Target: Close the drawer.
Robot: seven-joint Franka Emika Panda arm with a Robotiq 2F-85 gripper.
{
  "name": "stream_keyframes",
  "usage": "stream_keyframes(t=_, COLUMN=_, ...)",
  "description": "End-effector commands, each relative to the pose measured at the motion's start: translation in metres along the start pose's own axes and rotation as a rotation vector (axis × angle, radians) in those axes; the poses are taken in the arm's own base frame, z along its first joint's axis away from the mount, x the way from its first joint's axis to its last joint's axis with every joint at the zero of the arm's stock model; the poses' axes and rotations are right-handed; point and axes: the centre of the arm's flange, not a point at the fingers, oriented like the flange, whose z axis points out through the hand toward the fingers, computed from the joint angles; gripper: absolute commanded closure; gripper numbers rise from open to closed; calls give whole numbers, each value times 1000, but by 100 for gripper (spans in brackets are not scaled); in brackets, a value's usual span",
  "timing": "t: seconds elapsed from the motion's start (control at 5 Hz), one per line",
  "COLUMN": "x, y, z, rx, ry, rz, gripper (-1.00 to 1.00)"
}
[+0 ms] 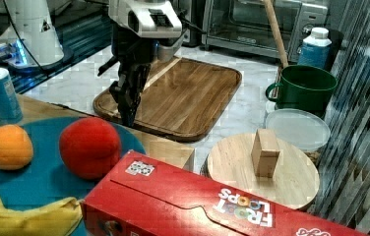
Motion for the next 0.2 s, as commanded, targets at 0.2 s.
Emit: stream_keyframes(t=0.2, x=-45, y=116, z=-60, rx=-138, ry=97, rz=140, gripper=100)
